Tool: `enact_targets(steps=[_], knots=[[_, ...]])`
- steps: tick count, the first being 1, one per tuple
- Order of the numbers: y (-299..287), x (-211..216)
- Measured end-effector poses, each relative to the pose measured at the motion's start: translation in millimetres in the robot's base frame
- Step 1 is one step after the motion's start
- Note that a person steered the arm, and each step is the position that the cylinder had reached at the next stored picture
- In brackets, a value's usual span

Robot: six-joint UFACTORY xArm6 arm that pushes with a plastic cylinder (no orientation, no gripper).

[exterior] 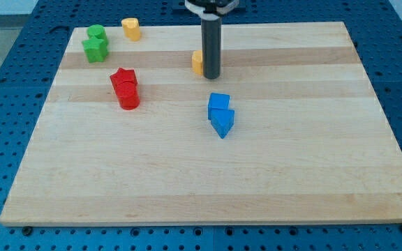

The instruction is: Move the yellow hexagon to the top center

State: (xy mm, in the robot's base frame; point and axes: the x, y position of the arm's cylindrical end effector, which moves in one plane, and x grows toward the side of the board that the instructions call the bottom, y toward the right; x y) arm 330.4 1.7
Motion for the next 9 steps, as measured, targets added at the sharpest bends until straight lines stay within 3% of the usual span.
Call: enact_targets(steps=[2, 3, 4, 5, 6, 7, 8, 9], knots=[[-121.9, -29.0], [-130.9, -21.6], [-110.5, 13.9], [-58.4, 13.7], [-23.9, -19.3], [-39.2, -43.1], [-94.7, -64.0], [-93.0, -70.9]])
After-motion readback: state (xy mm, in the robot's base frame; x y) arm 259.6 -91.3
